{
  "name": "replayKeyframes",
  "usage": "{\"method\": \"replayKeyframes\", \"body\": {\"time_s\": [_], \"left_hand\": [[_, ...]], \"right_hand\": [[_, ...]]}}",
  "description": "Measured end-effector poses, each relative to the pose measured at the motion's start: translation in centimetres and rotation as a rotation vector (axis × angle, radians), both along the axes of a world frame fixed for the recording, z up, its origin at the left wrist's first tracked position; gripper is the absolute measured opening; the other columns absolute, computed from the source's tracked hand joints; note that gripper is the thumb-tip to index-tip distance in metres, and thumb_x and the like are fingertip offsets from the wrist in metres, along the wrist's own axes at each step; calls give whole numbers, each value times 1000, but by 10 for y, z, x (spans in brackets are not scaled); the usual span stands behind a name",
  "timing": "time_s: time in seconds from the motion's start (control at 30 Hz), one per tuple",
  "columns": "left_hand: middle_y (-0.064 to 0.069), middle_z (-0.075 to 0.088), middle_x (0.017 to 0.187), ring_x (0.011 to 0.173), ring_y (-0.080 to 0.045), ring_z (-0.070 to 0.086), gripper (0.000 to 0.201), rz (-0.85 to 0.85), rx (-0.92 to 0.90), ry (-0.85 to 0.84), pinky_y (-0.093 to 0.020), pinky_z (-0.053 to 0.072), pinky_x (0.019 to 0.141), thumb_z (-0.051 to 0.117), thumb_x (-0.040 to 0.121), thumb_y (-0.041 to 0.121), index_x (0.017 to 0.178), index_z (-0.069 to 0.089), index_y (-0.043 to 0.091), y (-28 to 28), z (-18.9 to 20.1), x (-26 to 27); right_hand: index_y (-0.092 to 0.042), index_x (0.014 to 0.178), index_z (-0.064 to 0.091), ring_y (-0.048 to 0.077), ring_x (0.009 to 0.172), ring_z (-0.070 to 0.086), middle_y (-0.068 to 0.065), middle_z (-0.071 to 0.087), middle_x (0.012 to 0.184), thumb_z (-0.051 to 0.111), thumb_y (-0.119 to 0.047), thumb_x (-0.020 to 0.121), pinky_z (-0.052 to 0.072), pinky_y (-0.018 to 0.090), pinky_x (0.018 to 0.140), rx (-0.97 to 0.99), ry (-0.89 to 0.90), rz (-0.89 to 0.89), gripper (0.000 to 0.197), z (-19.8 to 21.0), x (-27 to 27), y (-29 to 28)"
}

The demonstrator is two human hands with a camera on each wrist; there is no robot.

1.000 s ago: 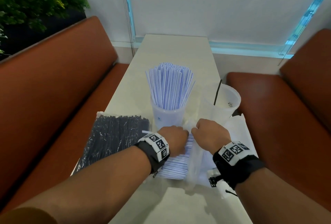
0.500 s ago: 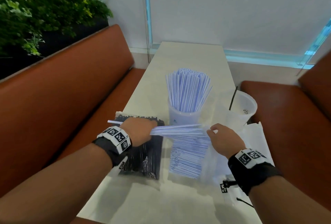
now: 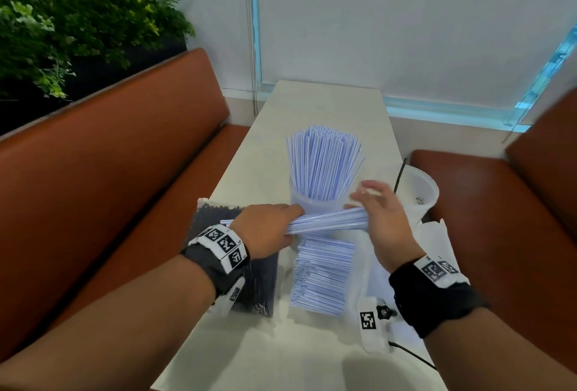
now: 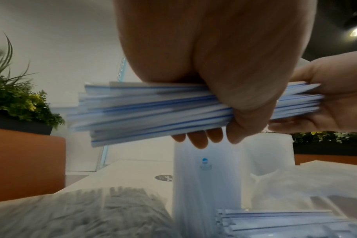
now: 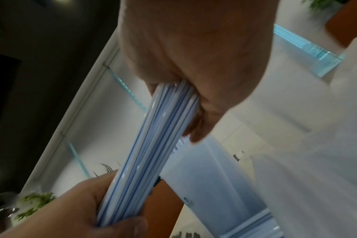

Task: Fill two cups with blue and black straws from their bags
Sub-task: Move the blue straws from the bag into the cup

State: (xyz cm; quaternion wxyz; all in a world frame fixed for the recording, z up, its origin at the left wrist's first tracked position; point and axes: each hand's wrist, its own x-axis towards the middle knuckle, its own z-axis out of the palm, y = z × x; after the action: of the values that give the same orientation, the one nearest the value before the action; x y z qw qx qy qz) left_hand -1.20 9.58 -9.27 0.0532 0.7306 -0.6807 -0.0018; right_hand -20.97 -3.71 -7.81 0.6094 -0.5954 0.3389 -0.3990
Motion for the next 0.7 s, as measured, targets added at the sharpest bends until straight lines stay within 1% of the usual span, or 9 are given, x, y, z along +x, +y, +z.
{"method": "replayKeyframes", "body": {"time_s": [0.1,0.23,0.3,0.33,0.4,0.47,0.53,0.63,0.7], "left_hand": [[2,62,92,72,-21,55,30,25,-47,2,-32,45,61,56,90,33,117,45,26,-5,2,-6],[5,61,87,67,-19,54,34,-8,-84,28,-30,43,57,59,87,33,119,48,27,-18,5,-33],[7,54,80,66,-20,53,24,15,-88,64,-29,42,57,58,88,32,110,49,27,-24,8,-38],[8,52,76,67,-21,56,17,35,-96,110,-29,42,58,58,88,30,102,49,28,-25,12,-36],[6,57,75,69,-23,61,14,74,-154,351,-30,48,61,60,89,26,89,48,32,-25,24,-31],[4,65,80,74,-19,66,10,86,-309,745,-34,54,65,67,88,29,89,57,30,-24,42,-31],[7,69,82,75,-13,67,12,96,-545,1111,-29,57,69,74,83,30,92,66,31,-25,64,-39],[-1,67,77,73,-21,66,16,-6,-828,1555,-35,55,75,75,81,16,85,69,31,-33,89,-47],[-5,63,75,70,-26,63,25,-63,-896,1760,-39,54,73,70,85,5,83,68,30,-39,92,-53]], "right_hand": [[-32,100,68,23,96,70,-4,72,98,60,-35,98,55,34,82,-78,-69,-127,9,2,-7,-7],[-24,87,81,6,101,69,-4,77,97,54,-42,100,52,41,97,-131,269,165,35,-8,4,8],[-22,92,81,0,101,68,-3,77,102,54,-48,98,54,39,95,-39,170,102,37,-7,4,7],[-21,97,79,7,103,70,-1,76,105,54,-54,97,56,38,92,67,70,57,41,-4,2,6],[-18,107,73,20,103,72,6,75,109,49,-60,97,58,37,85,309,-81,-6,50,0,-2,2],[-12,112,69,24,99,74,11,75,109,43,-61,100,58,39,82,467,-92,-1,57,0,-2,3],[-9,115,67,28,101,73,14,75,109,41,-64,99,57,43,86,569,-64,52,63,-2,1,9],[-6,122,63,35,108,70,18,72,118,38,-68,98,55,49,94,691,-113,115,71,-2,6,18],[-4,125,60,36,108,70,20,71,118,38,-68,98,55,51,94,755,-183,134,73,-2,9,22]]}}
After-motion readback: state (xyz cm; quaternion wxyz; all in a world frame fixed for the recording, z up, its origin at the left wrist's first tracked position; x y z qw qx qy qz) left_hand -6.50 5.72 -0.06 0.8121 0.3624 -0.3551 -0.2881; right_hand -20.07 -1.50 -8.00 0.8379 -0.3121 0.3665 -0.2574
